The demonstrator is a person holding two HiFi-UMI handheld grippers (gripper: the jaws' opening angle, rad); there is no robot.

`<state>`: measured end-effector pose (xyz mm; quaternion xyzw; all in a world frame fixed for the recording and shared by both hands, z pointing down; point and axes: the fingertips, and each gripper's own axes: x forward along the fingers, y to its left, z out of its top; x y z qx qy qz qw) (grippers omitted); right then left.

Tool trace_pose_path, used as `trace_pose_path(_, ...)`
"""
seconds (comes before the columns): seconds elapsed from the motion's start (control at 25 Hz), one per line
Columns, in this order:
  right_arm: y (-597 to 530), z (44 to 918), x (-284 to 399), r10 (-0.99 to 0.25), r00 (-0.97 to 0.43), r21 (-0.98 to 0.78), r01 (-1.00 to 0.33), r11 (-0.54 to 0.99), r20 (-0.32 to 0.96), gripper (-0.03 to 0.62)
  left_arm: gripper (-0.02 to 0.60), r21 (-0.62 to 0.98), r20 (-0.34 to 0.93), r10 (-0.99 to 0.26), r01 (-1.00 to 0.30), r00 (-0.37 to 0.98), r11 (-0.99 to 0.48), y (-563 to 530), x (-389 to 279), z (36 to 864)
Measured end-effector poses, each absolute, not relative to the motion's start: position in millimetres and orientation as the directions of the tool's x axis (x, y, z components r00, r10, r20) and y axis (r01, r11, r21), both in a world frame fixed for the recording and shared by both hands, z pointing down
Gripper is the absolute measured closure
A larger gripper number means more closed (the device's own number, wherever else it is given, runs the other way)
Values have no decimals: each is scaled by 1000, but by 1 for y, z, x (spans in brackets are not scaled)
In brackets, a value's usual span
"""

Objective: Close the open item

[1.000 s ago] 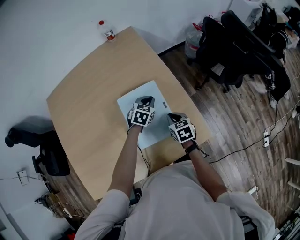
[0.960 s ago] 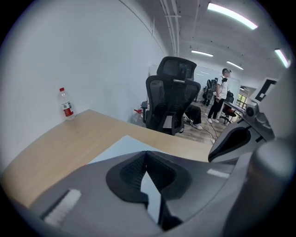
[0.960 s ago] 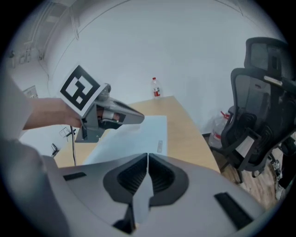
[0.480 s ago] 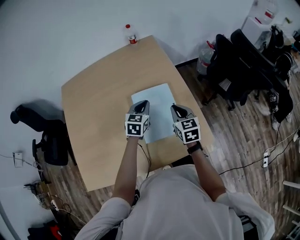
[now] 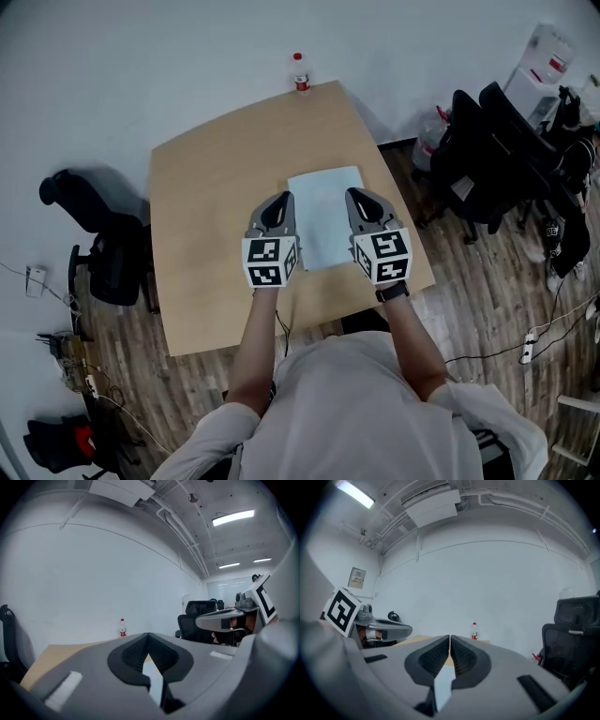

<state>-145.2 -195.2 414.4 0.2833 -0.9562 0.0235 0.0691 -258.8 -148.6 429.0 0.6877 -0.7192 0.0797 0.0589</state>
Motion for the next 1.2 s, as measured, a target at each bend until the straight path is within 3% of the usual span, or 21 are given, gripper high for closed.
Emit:
trace_pose_path(0.52,-135,364,-147,-527,-849,79,-523,849,34,580,572,-67,17,-992,-990,-122,120,-75,-238,367)
trace_pose_path(1.2,-112,375,-120,-571,-820,49,-569,821,35,580,572,-37,23,-994,-994,-103,102,-54,-217,374)
